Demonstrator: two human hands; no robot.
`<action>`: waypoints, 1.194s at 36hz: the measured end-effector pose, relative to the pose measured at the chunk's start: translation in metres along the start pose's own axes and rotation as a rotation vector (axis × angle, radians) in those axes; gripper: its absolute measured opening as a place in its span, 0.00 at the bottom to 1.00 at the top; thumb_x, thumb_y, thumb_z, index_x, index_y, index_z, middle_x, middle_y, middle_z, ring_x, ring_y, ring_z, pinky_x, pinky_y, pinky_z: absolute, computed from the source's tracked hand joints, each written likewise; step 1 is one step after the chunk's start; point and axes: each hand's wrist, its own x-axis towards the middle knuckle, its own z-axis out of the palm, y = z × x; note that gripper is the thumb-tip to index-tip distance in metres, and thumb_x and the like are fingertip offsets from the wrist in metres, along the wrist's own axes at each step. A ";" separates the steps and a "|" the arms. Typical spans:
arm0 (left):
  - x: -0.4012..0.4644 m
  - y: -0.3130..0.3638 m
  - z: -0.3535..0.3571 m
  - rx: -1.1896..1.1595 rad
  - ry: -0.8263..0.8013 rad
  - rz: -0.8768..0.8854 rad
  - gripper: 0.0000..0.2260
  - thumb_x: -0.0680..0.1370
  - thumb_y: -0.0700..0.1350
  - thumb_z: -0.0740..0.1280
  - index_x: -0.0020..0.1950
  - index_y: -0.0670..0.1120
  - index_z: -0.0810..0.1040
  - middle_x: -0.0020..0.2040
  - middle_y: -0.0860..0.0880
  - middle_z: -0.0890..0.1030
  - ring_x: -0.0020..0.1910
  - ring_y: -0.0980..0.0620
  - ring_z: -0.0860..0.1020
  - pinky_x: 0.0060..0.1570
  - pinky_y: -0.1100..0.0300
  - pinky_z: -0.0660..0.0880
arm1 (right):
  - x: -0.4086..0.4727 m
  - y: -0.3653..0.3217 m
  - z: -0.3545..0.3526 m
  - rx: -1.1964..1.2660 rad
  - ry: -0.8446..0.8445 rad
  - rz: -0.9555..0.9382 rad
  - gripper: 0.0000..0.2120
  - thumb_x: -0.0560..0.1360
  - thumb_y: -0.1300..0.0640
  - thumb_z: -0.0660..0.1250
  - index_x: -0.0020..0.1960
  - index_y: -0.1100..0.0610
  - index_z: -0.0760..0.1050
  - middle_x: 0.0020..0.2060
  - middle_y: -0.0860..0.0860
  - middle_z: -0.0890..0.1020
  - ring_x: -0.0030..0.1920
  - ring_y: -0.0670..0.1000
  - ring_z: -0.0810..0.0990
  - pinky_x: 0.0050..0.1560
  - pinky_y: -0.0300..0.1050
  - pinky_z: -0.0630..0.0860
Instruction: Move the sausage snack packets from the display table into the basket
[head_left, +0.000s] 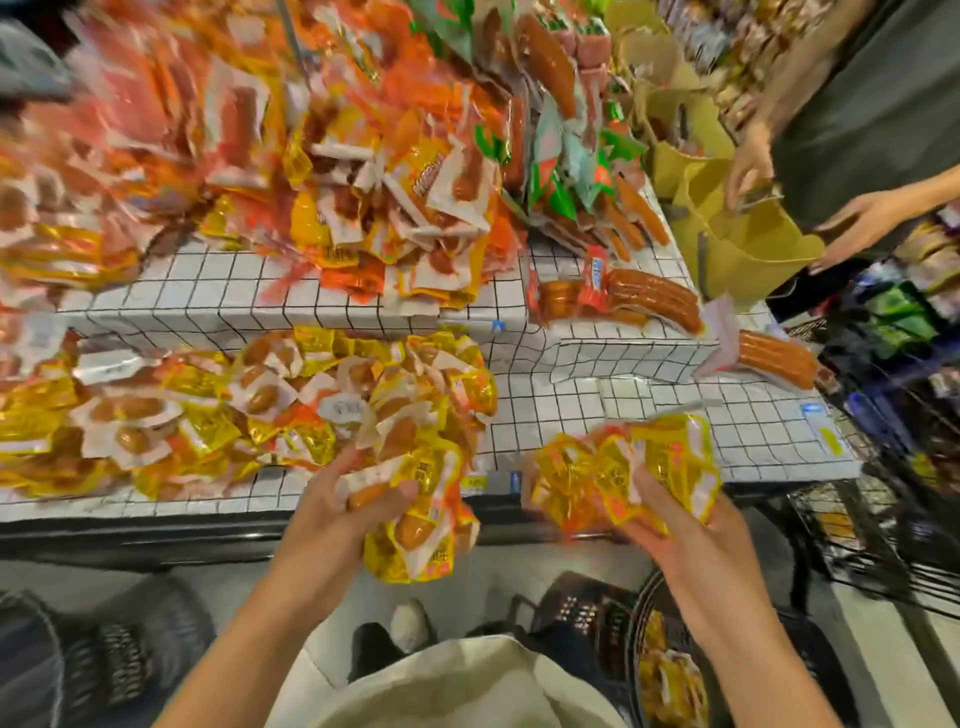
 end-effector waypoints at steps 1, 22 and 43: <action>0.004 0.005 -0.002 -0.004 0.003 0.008 0.24 0.71 0.35 0.73 0.67 0.48 0.78 0.60 0.43 0.84 0.58 0.44 0.84 0.50 0.56 0.82 | 0.006 -0.003 0.006 0.002 -0.007 -0.017 0.12 0.77 0.59 0.71 0.60 0.54 0.81 0.55 0.53 0.87 0.56 0.54 0.86 0.54 0.51 0.84; 0.040 0.020 0.048 -0.076 0.268 0.073 0.20 0.64 0.39 0.76 0.44 0.65 0.86 0.51 0.50 0.87 0.49 0.48 0.86 0.39 0.60 0.82 | 0.208 0.125 -0.004 -0.948 0.005 -0.118 0.18 0.81 0.51 0.66 0.66 0.60 0.77 0.61 0.57 0.77 0.64 0.60 0.73 0.66 0.52 0.67; 0.064 0.022 0.104 -0.073 0.112 0.060 0.31 0.58 0.38 0.83 0.57 0.56 0.83 0.54 0.46 0.87 0.52 0.45 0.86 0.40 0.58 0.82 | 0.225 0.092 -0.032 -0.430 0.180 0.077 0.25 0.76 0.54 0.75 0.70 0.57 0.72 0.67 0.52 0.75 0.68 0.53 0.73 0.64 0.45 0.69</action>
